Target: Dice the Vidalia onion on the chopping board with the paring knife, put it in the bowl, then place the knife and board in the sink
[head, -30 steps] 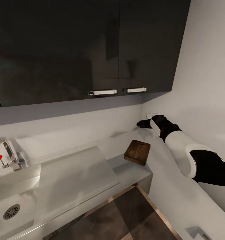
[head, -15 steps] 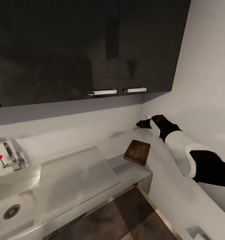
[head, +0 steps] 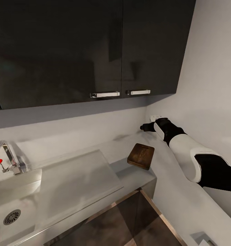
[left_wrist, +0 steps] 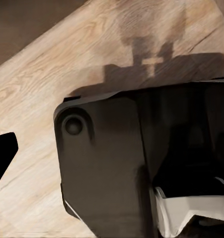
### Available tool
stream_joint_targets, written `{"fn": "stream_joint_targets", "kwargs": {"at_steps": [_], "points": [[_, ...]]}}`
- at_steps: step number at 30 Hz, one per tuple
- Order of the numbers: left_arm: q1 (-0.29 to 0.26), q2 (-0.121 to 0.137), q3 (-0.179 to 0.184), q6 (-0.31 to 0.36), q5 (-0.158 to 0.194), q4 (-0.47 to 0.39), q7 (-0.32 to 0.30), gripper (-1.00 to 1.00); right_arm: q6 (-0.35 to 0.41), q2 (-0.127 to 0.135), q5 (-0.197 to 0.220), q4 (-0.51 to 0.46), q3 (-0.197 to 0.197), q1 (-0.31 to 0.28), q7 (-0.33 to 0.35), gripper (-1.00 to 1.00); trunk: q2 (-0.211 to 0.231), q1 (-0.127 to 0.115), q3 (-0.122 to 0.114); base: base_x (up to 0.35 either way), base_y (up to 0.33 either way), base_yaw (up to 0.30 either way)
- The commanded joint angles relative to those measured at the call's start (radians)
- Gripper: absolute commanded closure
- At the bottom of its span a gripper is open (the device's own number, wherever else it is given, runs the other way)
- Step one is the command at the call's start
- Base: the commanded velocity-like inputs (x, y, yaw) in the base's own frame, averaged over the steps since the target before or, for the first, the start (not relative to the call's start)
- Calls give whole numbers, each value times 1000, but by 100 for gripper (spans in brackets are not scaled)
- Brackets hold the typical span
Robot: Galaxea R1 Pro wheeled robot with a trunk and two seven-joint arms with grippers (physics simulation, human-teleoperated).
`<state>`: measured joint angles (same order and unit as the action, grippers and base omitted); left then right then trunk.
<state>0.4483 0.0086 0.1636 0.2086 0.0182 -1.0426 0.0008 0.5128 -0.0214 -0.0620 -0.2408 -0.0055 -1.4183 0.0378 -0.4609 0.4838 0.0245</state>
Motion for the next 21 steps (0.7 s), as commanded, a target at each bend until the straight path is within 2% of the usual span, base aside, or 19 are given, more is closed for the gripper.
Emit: {"fn": "stream_joint_targets", "kwargs": {"at_steps": [1,3,6,11,17,19,21], "points": [[0,1,23,9,2,17,0,-100,6,0,-7,-2,-1,-1,4,-100,-2,1,2,0,0,0],[1,2,47,13,3,54,1,-100,6,0,-8,-2,-1,-1,2,-100,-2,1,2,0,0,0],[1,2,59,15,4,112,0,-100,6,1,-9,0,-1,-1,1,-100,-2,1,2,0,0,0],[1,2,63,16,7,171,0,-100,7,1,-10,0,-2,-1,-1,-100,-2,1,2,0,0,0],[0,1,61,17,10,201,1,-100,7,1,-9,1,-2,-1,2,-100,-2,1,2,0,0,0],[0,1,60,17,15,207,1,-100,7,1,-9,1,-2,0,3,-100,-2,1,2,0,0,0],[0,1,59,17,36,227,1,-100,7,1,-9,1,-1,0,3,-100,-2,1,2,0,0,0]]}}
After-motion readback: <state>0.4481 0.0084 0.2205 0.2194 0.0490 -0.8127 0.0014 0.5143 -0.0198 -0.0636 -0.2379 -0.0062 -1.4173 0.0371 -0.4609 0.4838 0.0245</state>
